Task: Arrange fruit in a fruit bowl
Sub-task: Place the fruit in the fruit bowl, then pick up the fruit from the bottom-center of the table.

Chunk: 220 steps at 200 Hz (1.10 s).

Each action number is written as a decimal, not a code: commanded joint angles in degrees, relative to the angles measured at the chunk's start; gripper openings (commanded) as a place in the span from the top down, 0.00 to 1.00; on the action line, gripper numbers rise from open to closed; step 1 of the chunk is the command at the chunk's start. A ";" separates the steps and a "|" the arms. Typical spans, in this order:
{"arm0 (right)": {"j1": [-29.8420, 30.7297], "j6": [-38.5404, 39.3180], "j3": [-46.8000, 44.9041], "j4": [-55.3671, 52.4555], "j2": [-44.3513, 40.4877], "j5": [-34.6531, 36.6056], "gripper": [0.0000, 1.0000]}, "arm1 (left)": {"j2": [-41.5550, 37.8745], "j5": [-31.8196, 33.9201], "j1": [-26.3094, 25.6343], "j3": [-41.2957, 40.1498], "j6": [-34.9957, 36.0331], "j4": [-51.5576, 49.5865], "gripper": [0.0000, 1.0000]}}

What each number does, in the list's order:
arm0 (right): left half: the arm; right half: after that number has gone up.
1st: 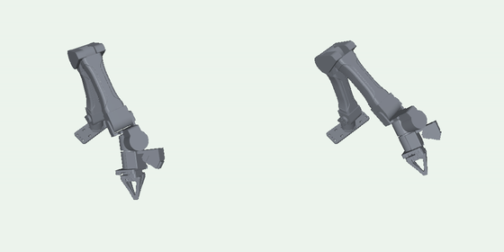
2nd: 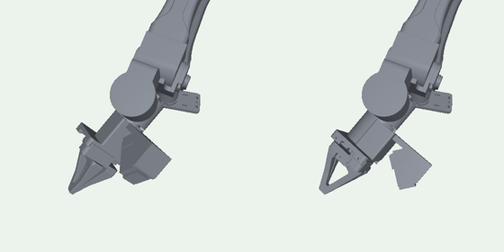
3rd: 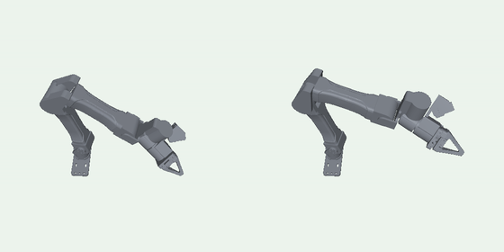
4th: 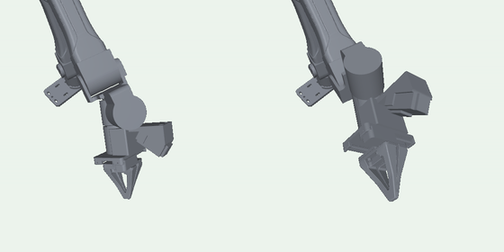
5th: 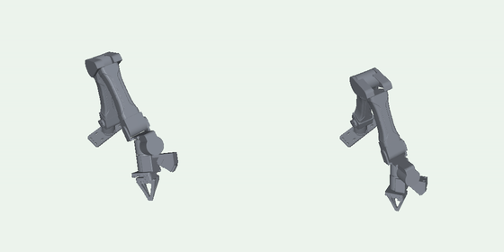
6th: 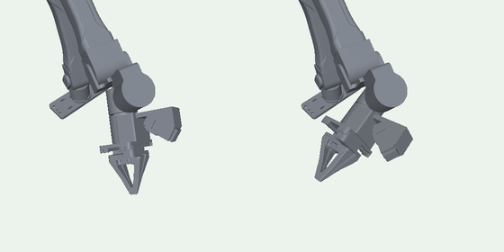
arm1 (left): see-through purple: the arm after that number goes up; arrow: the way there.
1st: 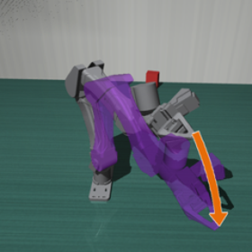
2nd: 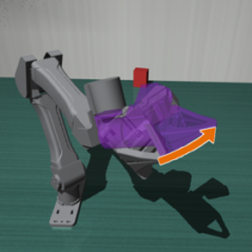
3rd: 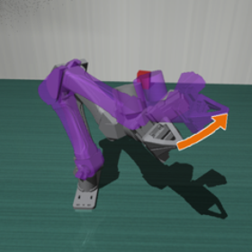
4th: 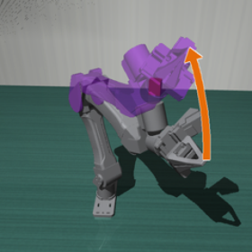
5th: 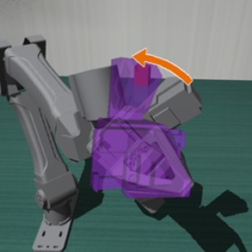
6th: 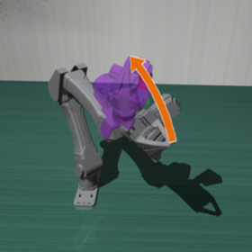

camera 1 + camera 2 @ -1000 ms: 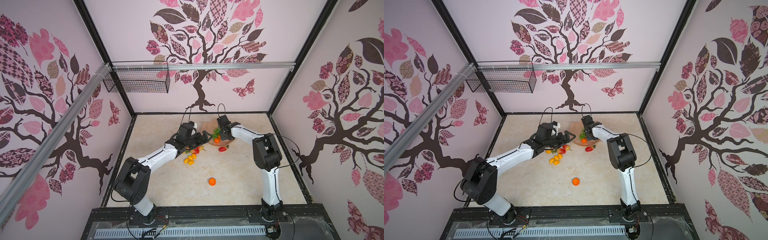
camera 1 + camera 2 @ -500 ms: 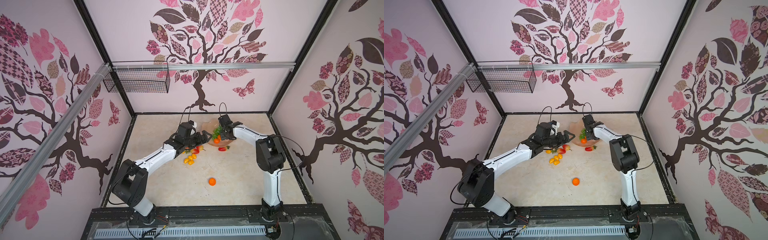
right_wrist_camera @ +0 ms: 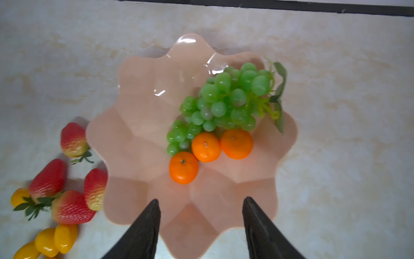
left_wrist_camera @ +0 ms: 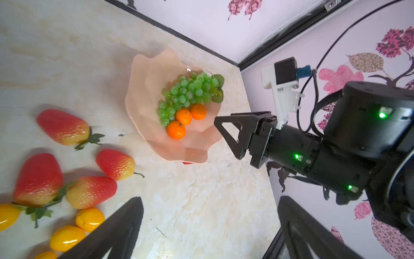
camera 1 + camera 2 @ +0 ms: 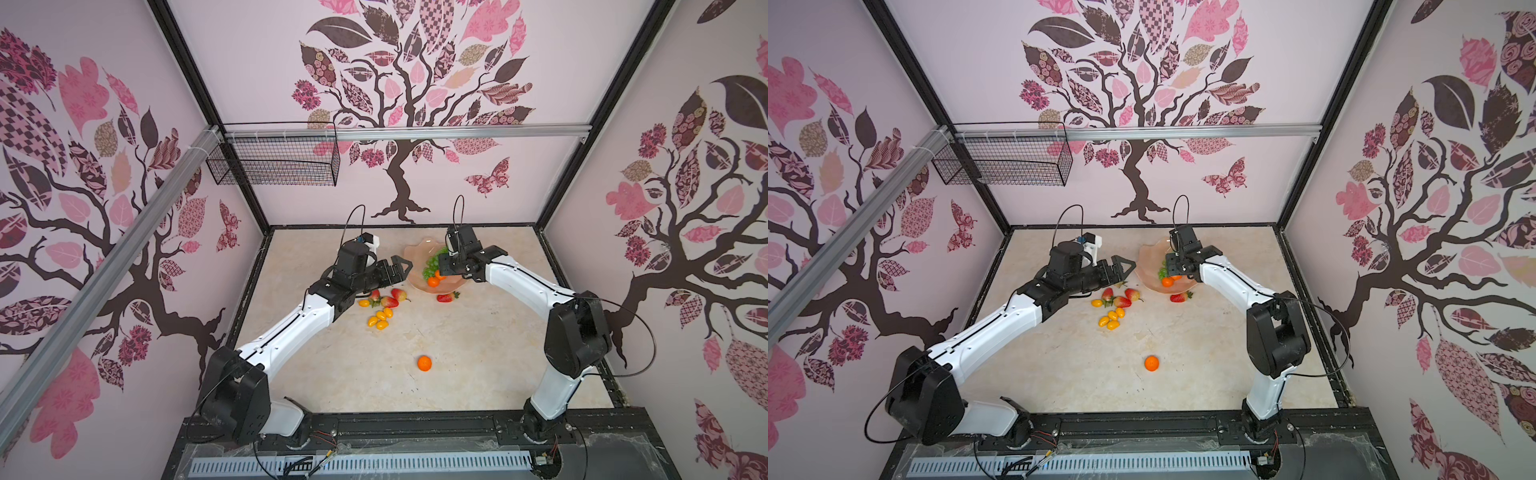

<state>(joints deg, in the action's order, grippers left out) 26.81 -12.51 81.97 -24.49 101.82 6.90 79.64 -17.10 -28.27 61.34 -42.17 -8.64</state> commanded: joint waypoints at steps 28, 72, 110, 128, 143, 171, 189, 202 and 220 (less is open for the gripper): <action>5.43 -0.83 1.48 0.77 0.03 -6.86 0.39 | -5.52 0.05 4.95 -6.18 1.49 -3.02 0.02; 8.55 -0.58 0.10 -2.25 0.19 -7.81 0.40 | -9.28 0.78 5.47 -8.75 3.74 -7.10 0.02; 10.09 -2.88 -5.18 -6.84 -2.89 -7.41 0.40 | -13.49 -0.17 5.38 -12.01 5.43 -11.12 0.02; 10.83 -5.07 -9.07 -7.35 -5.66 -8.42 0.41 | -15.59 -0.98 4.88 -13.97 5.10 -12.24 0.02; 12.21 -6.41 -11.67 -8.26 -7.60 -8.46 0.41 | -17.27 -1.08 3.58 -15.72 4.65 -12.79 0.02; 15.18 -9.10 -15.85 -10.20 -10.36 -8.62 0.41 | -19.27 0.35 -1.38 -17.31 4.47 -14.47 0.02; 16.58 -10.69 -18.16 -11.46 -11.91 -8.84 0.41 | -20.54 0.80 -3.81 -19.01 3.33 -14.50 0.02; 17.42 -11.49 -19.50 -12.35 -12.60 -9.55 0.41 | -21.89 0.44 -4.73 -20.74 2.27 -13.42 0.02; 18.22 -12.16 -21.18 -13.17 -12.96 -10.36 0.41 | -23.45 -0.26 -5.93 -23.07 1.32 -12.06 0.02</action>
<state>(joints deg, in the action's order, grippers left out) 44.27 -22.22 62.35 -34.15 90.54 -2.22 58.02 -17.06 -33.01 41.87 -39.46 -22.04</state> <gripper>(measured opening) 0.592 0.980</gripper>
